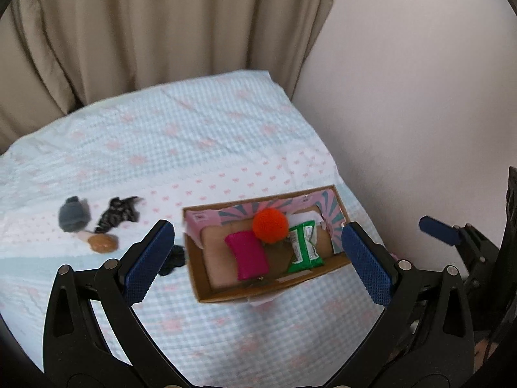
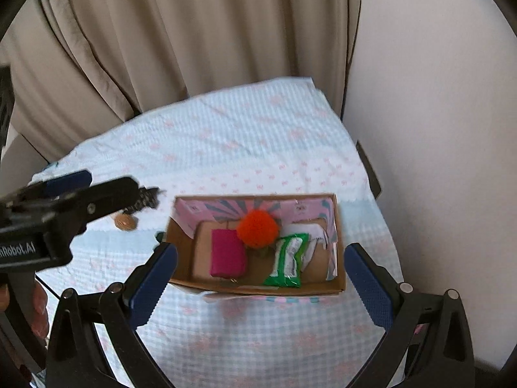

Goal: Organize soft objects
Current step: 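Withdraw both tools from the box back toward the remaining items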

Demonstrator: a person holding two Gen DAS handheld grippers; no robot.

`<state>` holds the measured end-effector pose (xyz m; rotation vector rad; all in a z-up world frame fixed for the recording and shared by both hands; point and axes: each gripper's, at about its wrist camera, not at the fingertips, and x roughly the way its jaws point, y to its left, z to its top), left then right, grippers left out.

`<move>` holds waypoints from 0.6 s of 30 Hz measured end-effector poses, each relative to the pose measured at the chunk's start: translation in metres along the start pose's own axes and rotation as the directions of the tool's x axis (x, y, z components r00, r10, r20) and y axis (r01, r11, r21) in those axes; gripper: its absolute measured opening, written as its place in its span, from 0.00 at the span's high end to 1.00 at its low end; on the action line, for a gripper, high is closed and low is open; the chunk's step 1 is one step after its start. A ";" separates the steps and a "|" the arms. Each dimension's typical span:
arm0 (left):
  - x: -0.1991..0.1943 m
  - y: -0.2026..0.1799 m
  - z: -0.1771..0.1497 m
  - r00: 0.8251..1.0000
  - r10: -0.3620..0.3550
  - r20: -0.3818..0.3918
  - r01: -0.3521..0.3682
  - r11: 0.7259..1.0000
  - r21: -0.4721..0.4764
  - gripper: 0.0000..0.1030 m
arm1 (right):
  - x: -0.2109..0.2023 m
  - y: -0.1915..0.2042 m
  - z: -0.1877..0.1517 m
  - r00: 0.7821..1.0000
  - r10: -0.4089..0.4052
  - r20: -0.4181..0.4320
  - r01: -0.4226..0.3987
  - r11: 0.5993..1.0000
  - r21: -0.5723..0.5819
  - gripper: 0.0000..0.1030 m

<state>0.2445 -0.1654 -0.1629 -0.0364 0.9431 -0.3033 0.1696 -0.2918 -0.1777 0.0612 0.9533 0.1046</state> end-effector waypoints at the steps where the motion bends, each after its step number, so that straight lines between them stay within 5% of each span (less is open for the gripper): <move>1: -0.009 0.005 -0.003 1.000 0.004 0.014 -0.004 1.000 -0.002 0.00 | -0.006 0.003 0.000 1.000 -0.002 0.014 0.002 1.000 0.002 0.00; 18: -0.160 0.138 -0.078 0.976 0.083 0.203 -0.093 0.995 0.041 0.00 | -0.093 0.138 -0.030 0.976 -0.012 0.218 0.008 1.000 0.015 0.00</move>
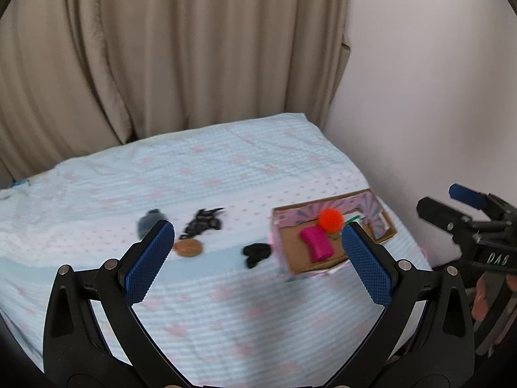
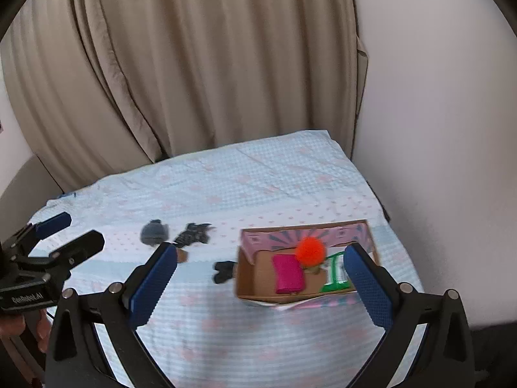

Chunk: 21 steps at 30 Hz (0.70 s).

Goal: Organize soft objects
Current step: 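Withdraw both tools from the box back toward the remaining items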

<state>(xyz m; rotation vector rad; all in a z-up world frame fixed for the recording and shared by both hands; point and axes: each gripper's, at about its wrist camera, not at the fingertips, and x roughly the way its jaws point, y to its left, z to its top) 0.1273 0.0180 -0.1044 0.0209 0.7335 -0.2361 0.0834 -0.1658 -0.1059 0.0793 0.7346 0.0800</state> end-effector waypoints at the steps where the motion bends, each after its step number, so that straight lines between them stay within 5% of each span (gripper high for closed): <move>1: -0.005 0.010 -0.003 1.000 0.000 0.002 0.000 1.000 -0.001 0.00 | -0.002 0.010 -0.002 1.000 -0.001 0.007 0.001 1.000 0.000 0.00; 10: -0.019 0.093 -0.023 1.000 -0.026 -0.012 0.027 0.999 0.039 0.00 | 0.004 0.084 -0.015 0.999 -0.035 0.026 0.034 0.999 0.035 0.00; 21: 0.037 0.162 -0.042 0.991 -0.102 -0.087 0.117 0.975 0.187 0.00 | 0.048 0.140 -0.029 0.988 -0.155 -0.019 0.156 0.979 0.129 0.00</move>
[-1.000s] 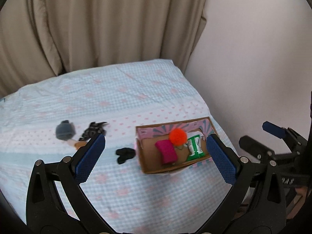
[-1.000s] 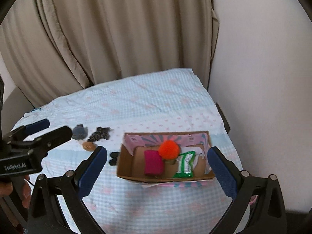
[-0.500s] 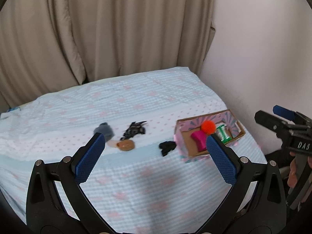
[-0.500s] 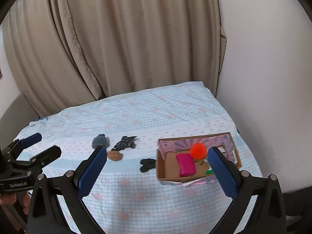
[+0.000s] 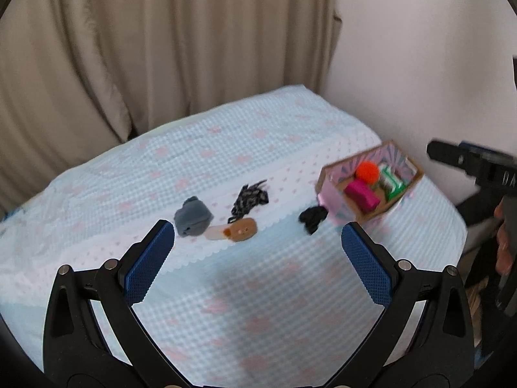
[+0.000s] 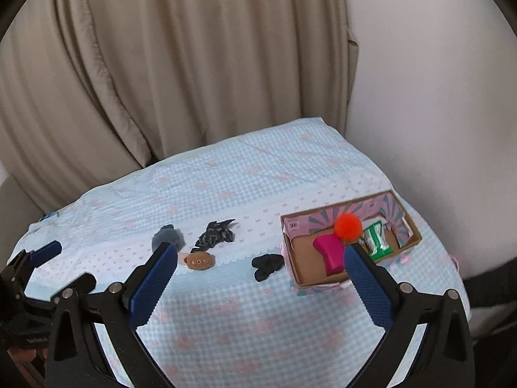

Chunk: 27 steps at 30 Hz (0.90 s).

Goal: Organize soft objects
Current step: 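Withdraw both tools from the box back toward the remaining items, then grasp brown plush toy with left tool while right tool grasps black socks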

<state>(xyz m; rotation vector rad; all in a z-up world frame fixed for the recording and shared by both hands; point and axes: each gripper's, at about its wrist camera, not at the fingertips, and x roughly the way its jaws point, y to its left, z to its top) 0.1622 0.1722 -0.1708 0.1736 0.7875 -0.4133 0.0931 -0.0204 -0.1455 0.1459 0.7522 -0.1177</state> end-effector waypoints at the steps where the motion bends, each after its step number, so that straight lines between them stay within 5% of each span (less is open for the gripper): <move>1: 0.009 0.004 -0.003 1.000 -0.010 -0.014 0.010 1.000 0.019 0.00 | 0.005 0.003 -0.003 1.000 -0.011 -0.005 0.011 1.000 0.013 0.00; 13: 0.130 0.033 -0.029 0.996 -0.046 -0.077 0.054 0.993 0.109 0.01 | 0.088 0.027 -0.048 0.994 -0.088 -0.060 0.095 0.989 0.113 0.00; 27: 0.300 0.008 -0.075 0.996 -0.005 -0.092 0.034 0.946 0.322 0.12 | 0.236 0.024 -0.100 0.982 -0.147 -0.118 0.164 0.975 0.152 0.01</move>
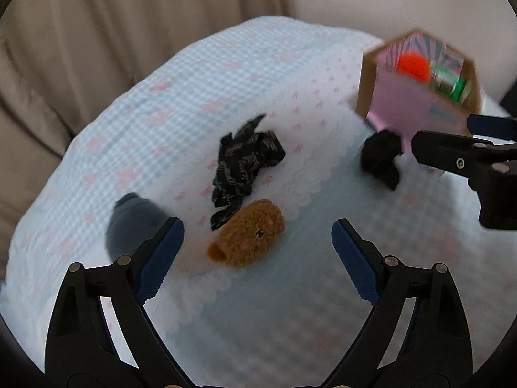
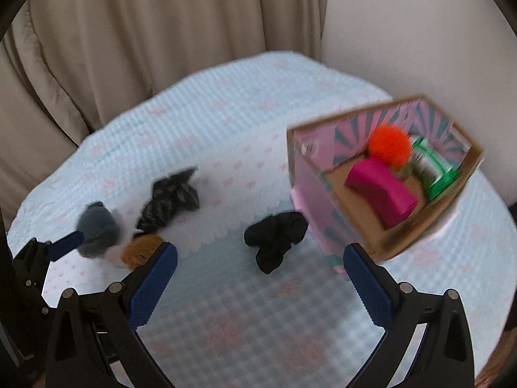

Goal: Organize soft objects
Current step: 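Grasp brown plush toy with left tool while right tool grasps black socks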

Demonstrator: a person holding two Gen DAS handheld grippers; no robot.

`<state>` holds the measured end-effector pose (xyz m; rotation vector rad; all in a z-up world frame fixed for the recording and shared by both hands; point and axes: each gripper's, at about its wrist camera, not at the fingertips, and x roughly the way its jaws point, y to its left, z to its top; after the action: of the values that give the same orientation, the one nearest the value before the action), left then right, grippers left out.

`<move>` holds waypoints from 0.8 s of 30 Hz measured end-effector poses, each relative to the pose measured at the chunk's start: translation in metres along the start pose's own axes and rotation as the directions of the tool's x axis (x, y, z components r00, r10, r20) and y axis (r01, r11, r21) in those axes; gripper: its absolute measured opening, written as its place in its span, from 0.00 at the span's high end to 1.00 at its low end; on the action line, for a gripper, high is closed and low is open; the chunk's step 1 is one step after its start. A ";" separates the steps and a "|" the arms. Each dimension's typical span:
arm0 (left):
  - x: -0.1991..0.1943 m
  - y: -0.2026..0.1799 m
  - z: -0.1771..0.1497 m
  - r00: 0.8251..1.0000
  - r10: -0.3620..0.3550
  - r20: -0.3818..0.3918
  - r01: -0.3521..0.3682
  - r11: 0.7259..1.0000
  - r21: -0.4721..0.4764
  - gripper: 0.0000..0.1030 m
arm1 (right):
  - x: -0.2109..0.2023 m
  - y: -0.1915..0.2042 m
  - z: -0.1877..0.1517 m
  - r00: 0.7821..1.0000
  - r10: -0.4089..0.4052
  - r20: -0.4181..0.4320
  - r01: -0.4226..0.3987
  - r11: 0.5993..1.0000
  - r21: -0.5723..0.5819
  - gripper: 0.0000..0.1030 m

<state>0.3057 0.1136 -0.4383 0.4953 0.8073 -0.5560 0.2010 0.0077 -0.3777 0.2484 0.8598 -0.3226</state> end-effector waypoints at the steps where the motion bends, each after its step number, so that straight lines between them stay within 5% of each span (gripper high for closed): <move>1: 0.007 -0.002 -0.002 1.000 0.003 -0.002 -0.003 1.000 0.011 0.16 | 0.011 0.000 -0.004 1.000 0.000 -0.009 0.000 1.000 0.006 0.01; 11: 0.066 -0.017 -0.018 0.998 0.060 -0.017 -0.058 0.993 0.103 0.20 | 0.093 -0.001 -0.021 0.999 0.001 -0.042 -0.002 1.000 -0.029 0.08; 21: 0.079 -0.019 -0.018 0.995 0.094 0.035 -0.098 0.982 0.163 0.32 | 0.129 -0.006 -0.009 0.998 -0.051 -0.037 0.049 0.998 -0.038 0.33; 24: 0.080 -0.016 -0.018 0.994 0.100 0.044 -0.106 0.979 0.173 0.44 | 0.130 -0.006 -0.006 0.997 -0.073 -0.026 0.072 0.996 -0.053 0.46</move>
<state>0.3312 0.0909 -0.5148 0.6834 0.6987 -0.5407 0.2739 -0.0186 -0.4822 0.1737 0.9055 -0.3644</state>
